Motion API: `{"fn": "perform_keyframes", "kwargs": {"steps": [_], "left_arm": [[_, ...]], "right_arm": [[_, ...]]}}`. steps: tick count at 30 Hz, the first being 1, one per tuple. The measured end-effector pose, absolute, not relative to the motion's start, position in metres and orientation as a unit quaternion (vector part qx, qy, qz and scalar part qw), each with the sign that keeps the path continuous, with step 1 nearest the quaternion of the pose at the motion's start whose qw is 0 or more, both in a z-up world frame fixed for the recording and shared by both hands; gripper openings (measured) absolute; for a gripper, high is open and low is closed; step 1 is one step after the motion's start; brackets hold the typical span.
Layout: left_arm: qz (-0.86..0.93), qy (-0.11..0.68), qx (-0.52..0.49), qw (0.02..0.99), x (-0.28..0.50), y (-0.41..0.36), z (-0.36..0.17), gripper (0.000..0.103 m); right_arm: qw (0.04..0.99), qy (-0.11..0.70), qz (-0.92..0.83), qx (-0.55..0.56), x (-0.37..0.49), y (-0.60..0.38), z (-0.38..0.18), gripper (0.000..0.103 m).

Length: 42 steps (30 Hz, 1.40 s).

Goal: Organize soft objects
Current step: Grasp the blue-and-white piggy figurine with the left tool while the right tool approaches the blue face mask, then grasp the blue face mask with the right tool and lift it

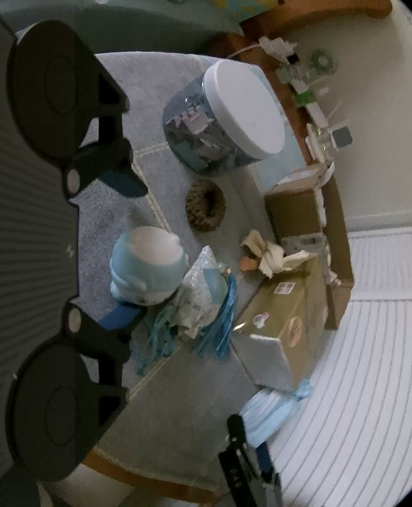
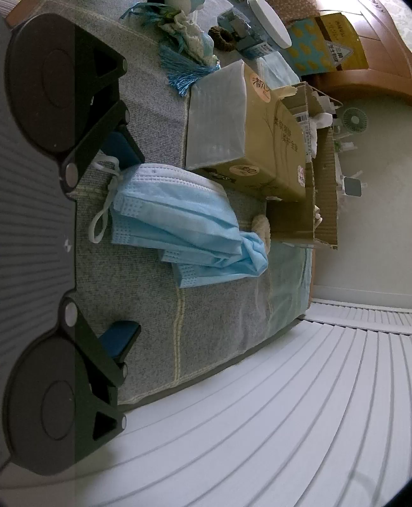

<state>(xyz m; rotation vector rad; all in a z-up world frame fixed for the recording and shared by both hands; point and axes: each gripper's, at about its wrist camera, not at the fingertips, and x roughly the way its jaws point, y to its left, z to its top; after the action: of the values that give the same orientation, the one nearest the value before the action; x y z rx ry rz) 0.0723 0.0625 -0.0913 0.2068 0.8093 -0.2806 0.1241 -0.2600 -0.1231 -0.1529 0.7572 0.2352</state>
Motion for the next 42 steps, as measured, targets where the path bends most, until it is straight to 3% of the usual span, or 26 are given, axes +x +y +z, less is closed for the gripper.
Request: {"fn": "perform_keyframes", "kwargs": {"steps": [2, 8, 19, 21, 23, 28, 32, 42], "left_arm": [[-0.129, 0.39, 0.088, 0.908, 0.072, 0.064, -0.094, 0.089], [-0.107, 0.388, 0.041, 0.914, 0.072, 0.073, -0.102, 0.101], [-0.078, 0.378, 0.029, 0.922, 0.067, 0.073, -0.105, 0.103], [-0.071, 0.372, 0.035, 0.925, 0.064, 0.071, -0.103, 0.099], [-0.066, 0.356, 0.062, 0.93, 0.059, 0.066, -0.099, 0.086], [-0.064, 0.334, 0.079, 0.937, 0.052, 0.058, -0.089, 0.083], [-0.065, 0.326, 0.094, 0.938, 0.049, 0.051, -0.087, 0.069], [-0.076, 0.322, 0.107, 0.938, 0.046, 0.047, -0.085, 0.068]], "right_arm": [[0.921, 0.366, 0.113, -0.073, 0.123, -0.26, -0.124, 0.103], [0.922, 0.363, 0.112, -0.073, 0.122, -0.261, -0.124, 0.103], [0.924, 0.359, 0.111, -0.072, 0.121, -0.261, -0.125, 0.103], [0.924, 0.359, 0.111, -0.072, 0.12, -0.261, -0.125, 0.103], [0.924, 0.358, 0.111, -0.072, 0.12, -0.261, -0.125, 0.103], [0.925, 0.359, 0.105, -0.069, 0.119, -0.259, -0.125, 0.103], [0.923, 0.363, 0.107, -0.07, 0.117, -0.255, -0.12, 0.101], [0.929, 0.342, 0.114, -0.079, 0.118, -0.241, -0.105, 0.084]]}}
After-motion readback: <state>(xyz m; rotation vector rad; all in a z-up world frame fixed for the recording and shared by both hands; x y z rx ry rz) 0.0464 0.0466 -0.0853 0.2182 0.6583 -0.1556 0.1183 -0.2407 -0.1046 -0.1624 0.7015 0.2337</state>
